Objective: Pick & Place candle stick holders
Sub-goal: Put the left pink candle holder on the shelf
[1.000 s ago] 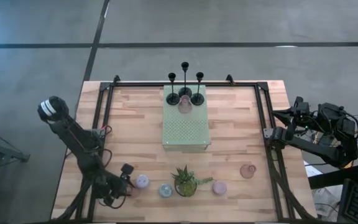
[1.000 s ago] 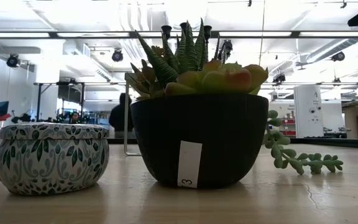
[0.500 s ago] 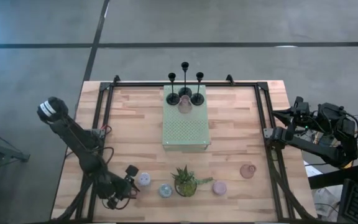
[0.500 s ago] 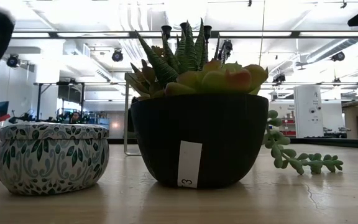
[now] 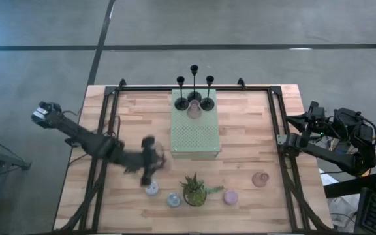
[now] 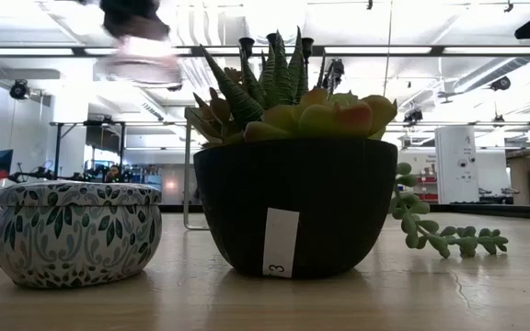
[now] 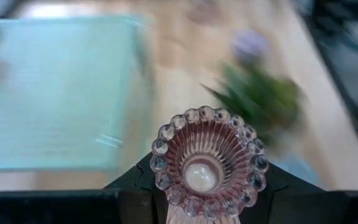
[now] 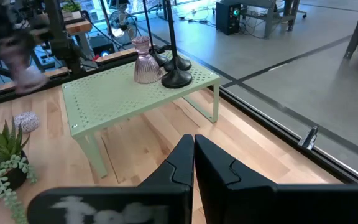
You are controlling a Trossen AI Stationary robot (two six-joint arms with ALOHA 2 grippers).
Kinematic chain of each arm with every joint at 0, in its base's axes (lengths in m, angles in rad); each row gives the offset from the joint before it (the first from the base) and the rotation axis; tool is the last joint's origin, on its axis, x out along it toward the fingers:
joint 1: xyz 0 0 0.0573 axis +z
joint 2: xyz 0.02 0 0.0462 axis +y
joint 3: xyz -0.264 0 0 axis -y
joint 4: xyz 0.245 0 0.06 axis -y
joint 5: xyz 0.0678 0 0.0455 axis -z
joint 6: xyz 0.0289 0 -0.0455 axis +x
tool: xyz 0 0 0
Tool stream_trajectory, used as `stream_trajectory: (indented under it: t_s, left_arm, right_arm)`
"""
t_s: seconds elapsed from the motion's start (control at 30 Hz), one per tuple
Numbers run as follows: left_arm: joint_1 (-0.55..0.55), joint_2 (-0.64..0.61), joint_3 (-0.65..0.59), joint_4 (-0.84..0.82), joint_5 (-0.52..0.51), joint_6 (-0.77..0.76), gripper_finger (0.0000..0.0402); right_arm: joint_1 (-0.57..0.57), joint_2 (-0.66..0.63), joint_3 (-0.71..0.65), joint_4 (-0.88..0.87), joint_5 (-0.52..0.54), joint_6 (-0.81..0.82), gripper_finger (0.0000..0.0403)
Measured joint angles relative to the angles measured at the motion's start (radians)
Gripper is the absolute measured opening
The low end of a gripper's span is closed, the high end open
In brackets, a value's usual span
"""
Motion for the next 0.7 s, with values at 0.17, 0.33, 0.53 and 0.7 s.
stream_trajectory:
  t_s: [0.17, 0.33, 0.53, 0.7]
  left_arm:
    - [0.283, 0.012, 0.058, 0.119, 0.002, -0.019, 0.0133]
    - [0.499, 0.057, 0.093, 0.174, 0.015, -0.076, 0.0133]
    - [0.567, 0.103, 0.121, 0.223, 0.038, -0.072, 0.0133]
    - [0.567, 0.156, 0.136, 0.214, 0.063, -0.062, 0.0133]
  right_arm:
    - [0.0, 0.0, 0.0, 0.0, 0.0, 0.0, 0.0008]
    - [0.0, 0.0, 0.0, 0.0, 0.0, 0.0, 0.0008]
    - [0.0, 0.0, 0.0, 0.0, 0.0, 0.0, 0.0008]
    - [0.0, 0.0, 0.0, 0.0, 0.0, 0.0, 0.0008]
